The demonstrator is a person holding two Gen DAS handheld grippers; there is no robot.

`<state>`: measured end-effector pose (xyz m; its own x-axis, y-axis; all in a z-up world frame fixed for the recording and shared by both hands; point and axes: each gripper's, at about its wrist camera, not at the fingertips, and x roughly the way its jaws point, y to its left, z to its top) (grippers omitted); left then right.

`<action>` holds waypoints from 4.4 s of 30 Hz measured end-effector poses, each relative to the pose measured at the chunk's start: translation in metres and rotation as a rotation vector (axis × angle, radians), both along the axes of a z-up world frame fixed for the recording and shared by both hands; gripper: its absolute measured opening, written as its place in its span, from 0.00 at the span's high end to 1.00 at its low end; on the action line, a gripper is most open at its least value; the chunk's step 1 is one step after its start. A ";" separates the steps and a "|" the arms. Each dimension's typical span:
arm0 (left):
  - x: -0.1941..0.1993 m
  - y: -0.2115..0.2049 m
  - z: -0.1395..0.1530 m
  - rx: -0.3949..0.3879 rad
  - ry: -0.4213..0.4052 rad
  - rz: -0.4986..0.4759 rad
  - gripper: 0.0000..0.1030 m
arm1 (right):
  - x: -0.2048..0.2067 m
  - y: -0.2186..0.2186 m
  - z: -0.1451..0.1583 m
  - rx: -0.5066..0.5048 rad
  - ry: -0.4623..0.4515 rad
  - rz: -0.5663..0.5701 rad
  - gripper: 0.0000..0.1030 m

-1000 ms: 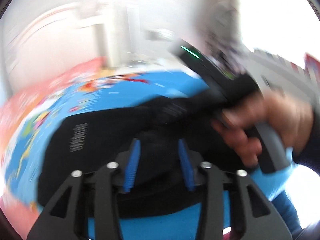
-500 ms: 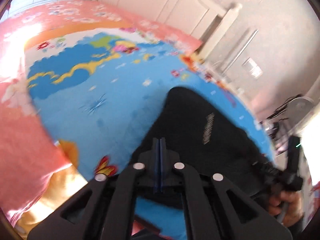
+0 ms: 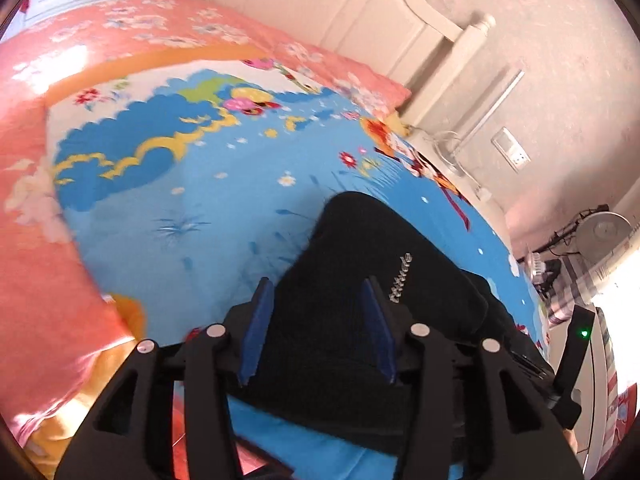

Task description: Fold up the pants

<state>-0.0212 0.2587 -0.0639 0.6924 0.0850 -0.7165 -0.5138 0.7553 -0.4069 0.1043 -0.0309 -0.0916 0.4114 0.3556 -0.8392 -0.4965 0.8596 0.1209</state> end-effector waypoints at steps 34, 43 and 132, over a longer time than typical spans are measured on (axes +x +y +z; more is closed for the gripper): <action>-0.063 0.000 0.036 0.078 -0.022 -0.005 0.30 | 0.001 0.008 0.004 -0.126 -0.017 -0.092 0.38; -0.052 -0.014 0.025 0.068 0.019 -0.057 0.31 | 0.000 0.005 0.003 -0.111 -0.015 -0.099 0.38; 0.042 -0.039 0.023 0.331 -0.081 -0.083 0.41 | 0.008 -0.004 -0.013 -0.013 -0.044 -0.005 0.30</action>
